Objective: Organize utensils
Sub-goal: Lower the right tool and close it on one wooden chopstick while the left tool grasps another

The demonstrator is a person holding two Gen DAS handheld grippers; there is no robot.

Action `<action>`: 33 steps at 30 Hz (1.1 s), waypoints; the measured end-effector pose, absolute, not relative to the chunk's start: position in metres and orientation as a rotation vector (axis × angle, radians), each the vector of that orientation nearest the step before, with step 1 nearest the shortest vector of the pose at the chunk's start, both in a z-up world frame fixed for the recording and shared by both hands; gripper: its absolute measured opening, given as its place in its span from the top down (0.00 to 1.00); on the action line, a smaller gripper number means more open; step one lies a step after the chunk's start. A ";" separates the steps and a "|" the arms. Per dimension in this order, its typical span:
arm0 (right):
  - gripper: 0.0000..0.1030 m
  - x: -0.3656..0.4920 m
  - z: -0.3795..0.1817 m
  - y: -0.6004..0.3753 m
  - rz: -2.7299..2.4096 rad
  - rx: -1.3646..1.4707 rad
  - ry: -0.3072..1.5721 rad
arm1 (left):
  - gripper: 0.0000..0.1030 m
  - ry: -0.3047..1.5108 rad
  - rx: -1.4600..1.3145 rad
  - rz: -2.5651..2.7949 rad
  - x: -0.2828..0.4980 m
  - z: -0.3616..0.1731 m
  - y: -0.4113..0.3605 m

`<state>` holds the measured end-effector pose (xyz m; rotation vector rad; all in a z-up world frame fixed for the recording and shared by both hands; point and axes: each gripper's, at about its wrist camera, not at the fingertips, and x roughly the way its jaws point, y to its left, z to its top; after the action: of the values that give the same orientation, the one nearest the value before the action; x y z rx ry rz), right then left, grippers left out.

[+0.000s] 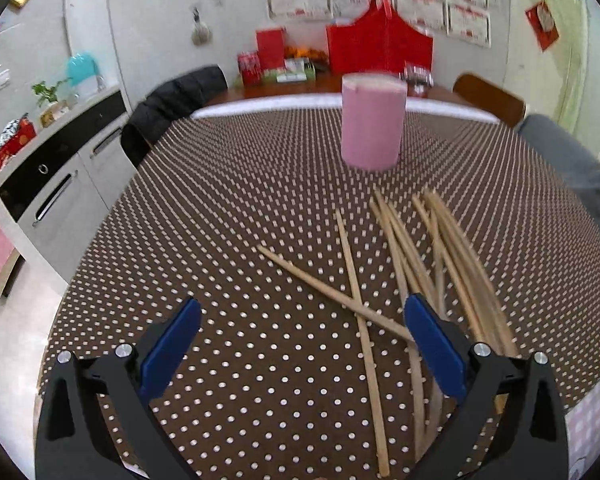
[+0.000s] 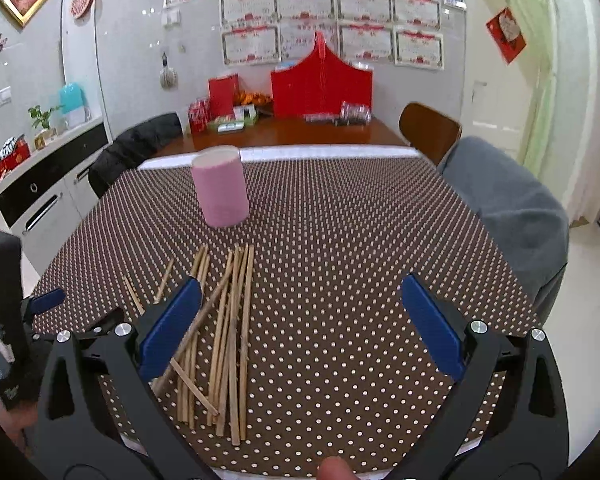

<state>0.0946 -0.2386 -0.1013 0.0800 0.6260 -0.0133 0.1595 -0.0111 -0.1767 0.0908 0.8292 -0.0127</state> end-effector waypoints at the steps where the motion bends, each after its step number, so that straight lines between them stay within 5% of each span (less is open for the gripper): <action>1: 0.05 0.098 -0.107 -0.241 -0.006 0.088 0.645 | 0.04 0.855 0.089 -0.019 0.165 -0.181 -0.012; 21: 0.05 0.177 -0.190 -0.227 0.128 0.028 0.949 | 0.04 0.922 0.095 -0.096 0.202 -0.209 0.007; 26: 0.23 0.193 -0.200 -0.211 0.157 -0.036 0.999 | 0.04 0.929 0.088 -0.100 0.199 -0.211 0.010; 33: 0.36 0.204 -0.198 -0.200 0.182 -0.082 1.005 | 0.04 0.943 0.055 -0.133 0.199 -0.214 -0.001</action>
<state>0.2039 -0.1996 -0.1981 -0.0820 1.0053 0.1819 0.1991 -0.0005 -0.2137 0.0546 0.9427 -0.1335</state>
